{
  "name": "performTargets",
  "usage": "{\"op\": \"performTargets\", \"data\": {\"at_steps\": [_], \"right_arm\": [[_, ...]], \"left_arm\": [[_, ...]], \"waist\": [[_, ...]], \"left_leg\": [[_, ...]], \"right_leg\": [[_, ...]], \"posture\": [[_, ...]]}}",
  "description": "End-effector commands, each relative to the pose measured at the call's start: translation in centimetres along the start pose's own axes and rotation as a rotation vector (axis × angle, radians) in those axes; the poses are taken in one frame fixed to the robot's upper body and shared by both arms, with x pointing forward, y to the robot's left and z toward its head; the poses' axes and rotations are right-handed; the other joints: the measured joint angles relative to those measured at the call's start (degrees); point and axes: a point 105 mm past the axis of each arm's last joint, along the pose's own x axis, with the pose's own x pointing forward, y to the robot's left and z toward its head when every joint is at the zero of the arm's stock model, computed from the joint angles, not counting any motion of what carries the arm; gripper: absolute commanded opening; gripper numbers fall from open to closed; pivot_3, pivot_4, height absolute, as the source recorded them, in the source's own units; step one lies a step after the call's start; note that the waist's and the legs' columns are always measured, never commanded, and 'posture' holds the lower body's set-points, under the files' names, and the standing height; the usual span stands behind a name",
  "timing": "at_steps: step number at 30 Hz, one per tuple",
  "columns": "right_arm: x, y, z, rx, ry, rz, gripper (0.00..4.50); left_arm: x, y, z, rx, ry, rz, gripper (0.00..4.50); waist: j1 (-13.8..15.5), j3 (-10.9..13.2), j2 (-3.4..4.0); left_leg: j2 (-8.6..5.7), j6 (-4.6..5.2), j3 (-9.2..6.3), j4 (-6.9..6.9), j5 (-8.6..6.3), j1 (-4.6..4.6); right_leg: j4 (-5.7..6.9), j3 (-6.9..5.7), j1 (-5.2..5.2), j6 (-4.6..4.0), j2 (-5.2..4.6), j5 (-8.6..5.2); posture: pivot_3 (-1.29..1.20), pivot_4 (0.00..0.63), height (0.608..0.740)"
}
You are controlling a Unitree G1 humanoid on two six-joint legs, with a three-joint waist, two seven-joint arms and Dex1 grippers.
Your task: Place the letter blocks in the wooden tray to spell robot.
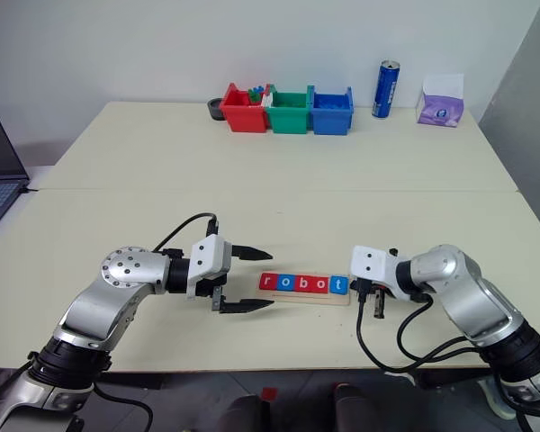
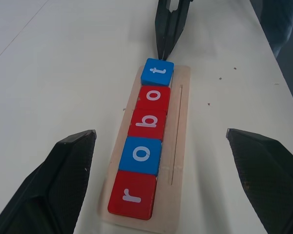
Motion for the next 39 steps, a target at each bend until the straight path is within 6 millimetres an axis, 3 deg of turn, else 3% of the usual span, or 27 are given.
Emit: {"op": "performTargets", "data": {"at_steps": [1,16,24,29,33,36,39], "right_arm": [[-0.1,-0.4,1.2,-0.052,-0.028,-0.007,0.04],[0.7,-0.4,2.4,-0.075,-0.061,0.005,0.04],[-2.2,-0.9,4.3,0.1,-0.224,-0.073,0.04],[-3.4,-3.9,2.8,0.27,-0.337,-0.418,0.04],[-4.3,-5.6,-0.2,0.448,-0.417,-0.779,0.04],[-5.3,-5.4,-2.9,0.551,-0.464,-1.076,0.04],[-5.4,-3.8,-6.1,0.685,-0.443,-1.276,0.04]], "left_arm": [[-0.6,0.4,0.9,0.039,-0.015,0.022,4.5],[-0.6,0.4,1.2,0.036,-0.018,0.034,4.5],[-3.1,2.0,0.1,-0.084,-0.035,0.217,4.5],[-5.5,5.3,-1.4,-0.155,-0.045,0.568,4.5],[-9.0,8.3,-3.6,-0.273,-0.053,0.951,4.5],[-11.6,8.9,-5.7,-0.348,-0.022,1.184,4.5],[-13.2,8.1,-7.6,-0.401,0.02,1.297,4.5]], "waist": [[0.0,0.0,0.0],[0.0,0.0,0.0],[0.01,0.0,0.0],[0.16,-0.02,-0.04],[0.2,-0.04,-0.06],[0.18,-0.05,-0.07],[0.19,-0.07,-0.05]], "left_leg": [[0.0,0.0,0.0,0.0,0.0,0.0],[0.0,0.0,0.0,0.0,0.0,0.0],[0.03,0.0,-0.05,0.0,0.0,-0.01],[0.01,0.0,-0.03,0.01,0.0,-0.01],[0.0,-0.01,-0.02,0.05,0.01,-0.02],[0.03,-0.02,-0.02,0.0,0.01,-0.04],[0.05,-0.04,-0.01,-0.05,0.01,-0.03]], "right_leg": [[0.0,0.0,0.0,0.0,0.0,0.0],[0.0,0.0,0.0,0.0,0.0,0.0],[0.01,-0.03,-0.01,0.0,0.0,0.0],[0.04,-0.03,0.01,0.0,-0.07,0.0],[0.07,-0.03,0.02,0.01,-0.1,0.01],[0.06,-0.03,-0.01,0.01,-0.14,0.01],[0.05,0.0,-0.04,0.01,-0.29,0.01]], "posture": [[0.0,0.15,0.74],[0.0,0.15,0.74],[0.0,0.15,0.74],[0.0,0.15,0.74],[0.0,0.15,0.74],[0.0,0.15,0.74],[0.0,0.15,0.74]]}}
